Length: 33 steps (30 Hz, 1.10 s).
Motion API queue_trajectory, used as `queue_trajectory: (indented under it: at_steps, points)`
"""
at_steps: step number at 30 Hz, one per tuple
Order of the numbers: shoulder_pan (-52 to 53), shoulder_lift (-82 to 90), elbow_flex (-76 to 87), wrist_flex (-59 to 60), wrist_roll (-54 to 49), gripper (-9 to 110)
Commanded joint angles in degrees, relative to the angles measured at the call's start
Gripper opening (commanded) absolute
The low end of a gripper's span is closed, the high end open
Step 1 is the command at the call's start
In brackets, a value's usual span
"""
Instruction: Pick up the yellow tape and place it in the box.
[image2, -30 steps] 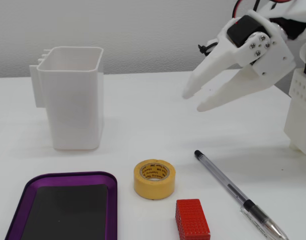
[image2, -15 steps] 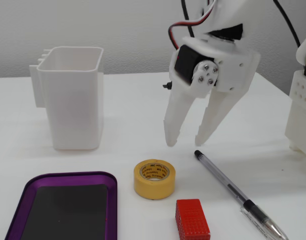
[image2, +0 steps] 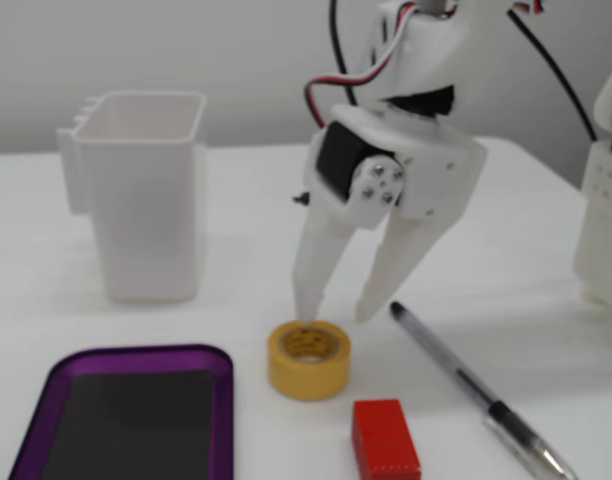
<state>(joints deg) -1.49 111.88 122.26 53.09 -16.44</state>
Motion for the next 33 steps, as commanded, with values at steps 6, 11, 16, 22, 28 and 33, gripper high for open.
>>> queue_trajectory:
  at_steps: [6, 11, 16, 22, 28, 33]
  points:
    - [-0.35, -0.09, 3.08, -5.36, 0.26, 13]
    - [-0.18, 0.0, 6.77, -8.17, 0.18, 12]
    - [0.18, 0.0, 10.11, -10.99, -0.09, 12]
    - [-0.09, 0.0, 13.62, -13.89, -0.35, 11]
    - [-0.44, 0.35, 13.18, -13.36, 0.26, -1]
    - [-0.88, 1.76, 11.95, -8.96, 0.35, -1]
